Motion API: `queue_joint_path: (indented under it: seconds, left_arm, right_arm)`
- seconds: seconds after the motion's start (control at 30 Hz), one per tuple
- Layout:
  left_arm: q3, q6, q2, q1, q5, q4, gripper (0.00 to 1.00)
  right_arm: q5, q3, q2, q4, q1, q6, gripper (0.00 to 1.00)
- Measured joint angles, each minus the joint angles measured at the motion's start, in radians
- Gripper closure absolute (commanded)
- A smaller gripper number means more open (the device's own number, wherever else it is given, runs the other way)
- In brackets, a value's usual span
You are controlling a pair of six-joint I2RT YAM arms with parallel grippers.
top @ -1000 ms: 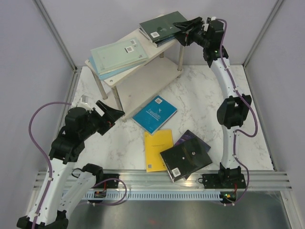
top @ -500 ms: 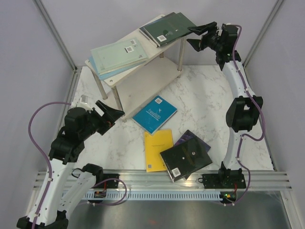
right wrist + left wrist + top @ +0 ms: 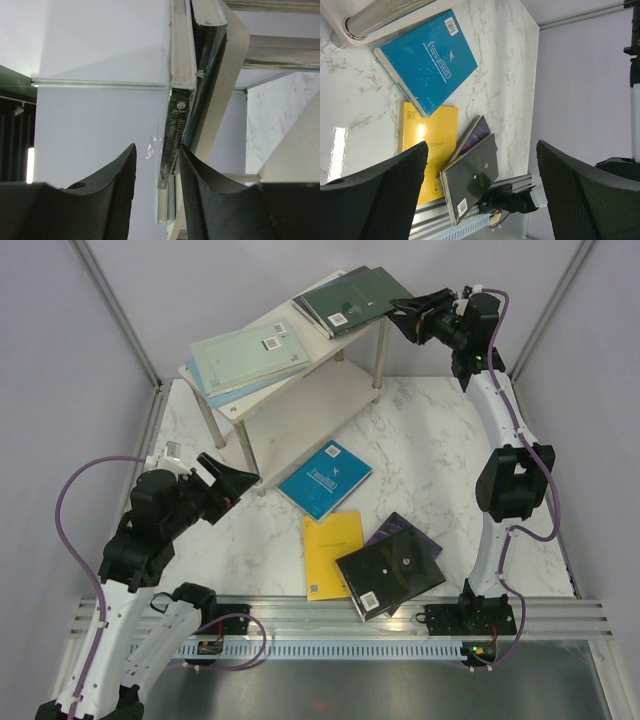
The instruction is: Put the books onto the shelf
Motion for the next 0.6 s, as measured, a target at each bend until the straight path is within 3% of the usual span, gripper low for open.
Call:
queue_joint_path:
  seconds: [0.17, 0.6]
  left_arm:
    - [0.000, 0.000, -0.002, 0.000, 0.000, 0.000, 0.09]
    - [0.001, 0.000, 0.002, 0.000, 0.000, -0.001, 0.09]
  right_arm:
    - [0.008, -0.027, -0.001, 0.021, 0.007, 0.021, 0.67]
    - [0.040, -0.003, 0.042, 0.058, 0.055, 0.064, 0.73]
